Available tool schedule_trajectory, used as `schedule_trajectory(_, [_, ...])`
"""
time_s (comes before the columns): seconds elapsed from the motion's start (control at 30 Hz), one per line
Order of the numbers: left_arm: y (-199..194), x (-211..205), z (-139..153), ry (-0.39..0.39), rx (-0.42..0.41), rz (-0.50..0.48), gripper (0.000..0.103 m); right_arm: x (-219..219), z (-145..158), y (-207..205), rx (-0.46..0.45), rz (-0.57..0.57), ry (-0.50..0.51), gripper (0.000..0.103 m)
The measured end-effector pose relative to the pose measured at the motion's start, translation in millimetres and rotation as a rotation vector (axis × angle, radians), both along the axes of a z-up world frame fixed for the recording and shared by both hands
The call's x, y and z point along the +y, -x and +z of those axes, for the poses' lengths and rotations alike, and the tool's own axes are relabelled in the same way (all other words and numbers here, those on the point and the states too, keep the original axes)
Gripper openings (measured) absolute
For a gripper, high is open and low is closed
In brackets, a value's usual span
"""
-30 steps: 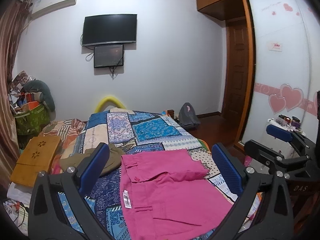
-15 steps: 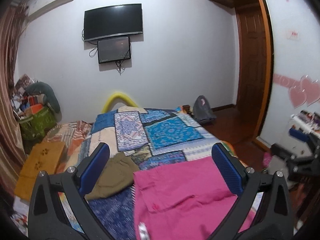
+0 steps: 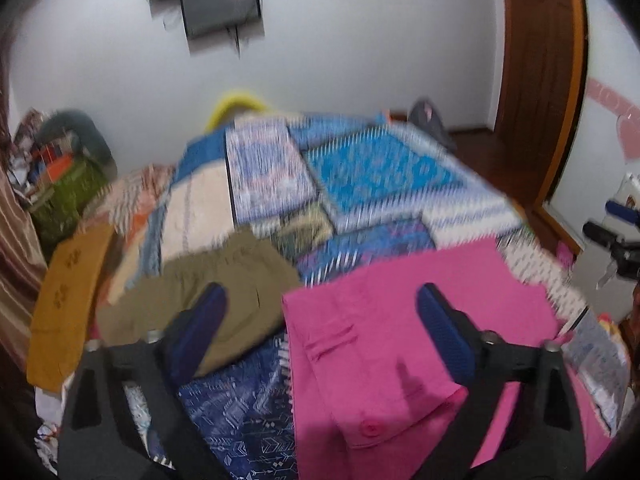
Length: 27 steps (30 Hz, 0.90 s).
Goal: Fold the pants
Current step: 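Lower both grippers onto the pink pants waistband and close them on it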
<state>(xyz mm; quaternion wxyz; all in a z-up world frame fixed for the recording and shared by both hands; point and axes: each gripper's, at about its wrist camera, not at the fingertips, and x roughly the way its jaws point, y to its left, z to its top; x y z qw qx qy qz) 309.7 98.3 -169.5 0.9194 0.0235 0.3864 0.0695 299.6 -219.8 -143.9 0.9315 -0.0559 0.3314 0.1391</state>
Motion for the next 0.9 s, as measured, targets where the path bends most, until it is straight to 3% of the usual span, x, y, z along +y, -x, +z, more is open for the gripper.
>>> schedule_trajectory(0.17, [-25, 23, -44, 0.059, 0.118, 0.037, 0.077, 10, -27, -30, 0.077, 0.06, 0.009, 0.102])
schedule_trajectory(0.43, [-54, 47, -63, 0.084, 0.144, 0.07, 0.077, 37, -50, -73, 0.173, 0.129, -0.023, 0.099])
schedule_trajectory(0.57, [-67, 49, -76, 0.112, 0.189, 0.039, 0.059, 52, -65, -80, 0.188, 0.186, 0.015, 0.096])
schedule_trajectory(0.63, [-73, 50, -85, 0.117, 0.217, 0.021, 0.057, 57, -72, -85, 0.196, 0.212, 0.051, 0.09])
schedule_trajectory(0.73, [-79, 45, -95, 0.08, 0.241, -0.008, 0.057, 61, -87, -97, 0.263, 0.233, 0.08, 0.062])
schedule_trajectory(0.83, [-83, 48, -97, 0.103, 0.25, -0.022, 0.057, 64, -100, -107, 0.315, 0.237, 0.076, 0.055])
schedule_trajectory(0.9, [-85, 52, -98, 0.146, 0.264, -0.034, 0.051, 66, -107, -112, 0.329, 0.244, 0.067, 0.049])
